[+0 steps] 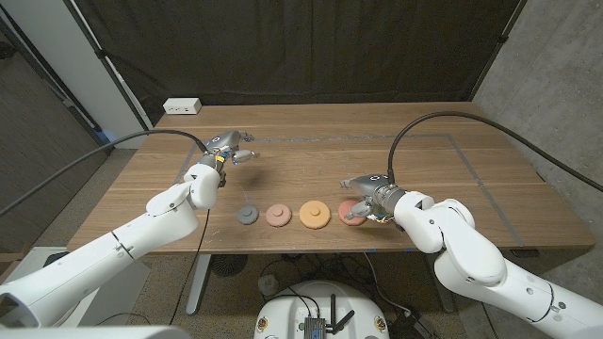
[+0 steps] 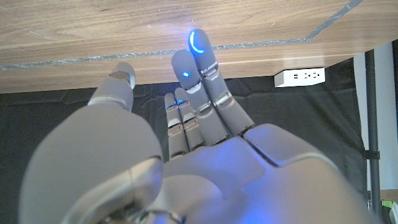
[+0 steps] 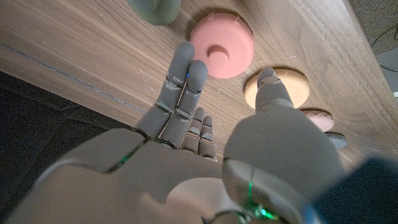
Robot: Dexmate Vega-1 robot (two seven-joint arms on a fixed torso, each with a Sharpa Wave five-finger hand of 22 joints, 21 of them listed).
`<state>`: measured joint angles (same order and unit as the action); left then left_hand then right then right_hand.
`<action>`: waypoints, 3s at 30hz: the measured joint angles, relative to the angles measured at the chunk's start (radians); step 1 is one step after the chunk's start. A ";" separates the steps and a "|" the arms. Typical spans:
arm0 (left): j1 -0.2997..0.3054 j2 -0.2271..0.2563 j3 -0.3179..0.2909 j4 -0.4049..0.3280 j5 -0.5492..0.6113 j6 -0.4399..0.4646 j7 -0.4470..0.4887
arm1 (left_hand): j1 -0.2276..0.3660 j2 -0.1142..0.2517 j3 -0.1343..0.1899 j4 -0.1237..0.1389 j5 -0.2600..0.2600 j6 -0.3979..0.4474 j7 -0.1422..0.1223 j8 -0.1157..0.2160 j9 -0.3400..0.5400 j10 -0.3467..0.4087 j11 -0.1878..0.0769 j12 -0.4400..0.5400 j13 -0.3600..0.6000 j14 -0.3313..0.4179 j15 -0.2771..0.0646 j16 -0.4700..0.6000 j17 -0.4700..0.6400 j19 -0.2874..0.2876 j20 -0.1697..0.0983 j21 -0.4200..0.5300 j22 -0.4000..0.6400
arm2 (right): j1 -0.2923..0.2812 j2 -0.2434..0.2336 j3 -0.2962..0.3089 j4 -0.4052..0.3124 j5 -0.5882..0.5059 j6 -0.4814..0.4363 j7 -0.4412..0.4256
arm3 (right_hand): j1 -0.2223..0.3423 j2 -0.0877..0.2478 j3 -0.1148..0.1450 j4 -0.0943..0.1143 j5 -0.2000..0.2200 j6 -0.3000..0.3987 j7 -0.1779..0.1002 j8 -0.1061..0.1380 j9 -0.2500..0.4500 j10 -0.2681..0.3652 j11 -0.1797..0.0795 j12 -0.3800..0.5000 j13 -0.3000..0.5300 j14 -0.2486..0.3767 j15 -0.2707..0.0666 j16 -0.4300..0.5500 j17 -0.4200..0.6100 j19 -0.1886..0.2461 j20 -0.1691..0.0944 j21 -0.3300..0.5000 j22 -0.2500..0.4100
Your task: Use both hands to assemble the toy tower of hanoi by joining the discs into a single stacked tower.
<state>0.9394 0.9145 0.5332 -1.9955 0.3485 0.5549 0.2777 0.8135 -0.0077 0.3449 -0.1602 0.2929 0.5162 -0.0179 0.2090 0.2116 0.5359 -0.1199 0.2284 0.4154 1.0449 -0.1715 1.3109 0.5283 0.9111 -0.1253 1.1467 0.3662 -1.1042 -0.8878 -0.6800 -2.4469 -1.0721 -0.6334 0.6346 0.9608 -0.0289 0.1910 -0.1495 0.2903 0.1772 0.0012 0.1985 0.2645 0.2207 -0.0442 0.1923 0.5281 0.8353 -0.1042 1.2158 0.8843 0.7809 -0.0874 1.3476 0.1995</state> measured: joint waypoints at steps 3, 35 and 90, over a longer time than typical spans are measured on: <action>-0.001 -0.001 0.000 0.001 0.001 0.000 0.000 | 0.000 0.000 0.000 0.000 0.000 0.000 0.000 0.000 0.000 0.000 0.000 0.000 0.000 0.000 0.000 0.000 0.000 -0.004 0.004 0.004 -0.005 | -0.003 0.006 0.006 0.003 -0.004 0.007 0.007 | 0.000 0.000 -0.004 -0.004 0.000 -0.009 0.003 0.000 -0.004 -0.012 0.005 -0.004 -0.005 -0.010 0.004 0.000 -0.004 -0.004 0.004 0.000 0.000; 0.007 -0.001 -0.004 -0.005 0.003 0.001 0.001 | -0.004 0.004 0.000 0.000 0.000 0.000 0.000 -0.008 0.000 0.002 0.002 0.000 0.005 -0.002 -0.002 0.009 -0.005 -0.009 0.005 0.023 -0.018 | -0.025 0.045 0.033 0.027 -0.040 0.056 0.040 | 0.013 -0.013 -0.006 -0.001 -0.008 -0.017 0.006 0.000 -0.009 -0.036 0.013 -0.004 -0.009 -0.024 0.011 0.007 -0.014 -0.020 0.005 0.008 -0.004; 0.002 -0.012 -0.004 0.018 0.000 -0.025 0.005 | -0.004 0.004 0.000 0.000 0.000 0.000 0.000 -0.008 0.000 0.005 0.005 -0.008 0.004 -0.011 0.000 0.021 -0.013 -0.020 0.005 0.059 -0.038 | 0.030 0.117 -0.009 0.139 -0.138 0.053 0.180 | -0.001 0.010 -0.003 0.002 -0.014 0.016 0.006 0.020 -0.019 0.014 0.001 0.012 -0.019 -0.024 0.011 0.027 -0.032 -0.019 0.005 0.032 -0.009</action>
<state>0.9415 0.9025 0.5293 -1.9775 0.3484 0.5303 0.2827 0.8095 -0.0037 0.3449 -0.1602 0.2929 0.5162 -0.0180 0.2013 0.2114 0.5412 -0.1145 0.2207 0.4197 1.0340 -0.1714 1.3315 0.5155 0.8916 -0.1198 1.2059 0.3282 -1.0745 -0.7708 -0.6891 -2.3074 -1.2099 -0.5809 0.8149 0.9597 -0.0192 0.1876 -0.1474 0.2759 0.1931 0.0072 0.2186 0.2460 0.2343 -0.0430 0.2040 0.5093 0.8114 -0.0930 1.2427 0.8526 0.7615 -0.0821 1.3796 0.1907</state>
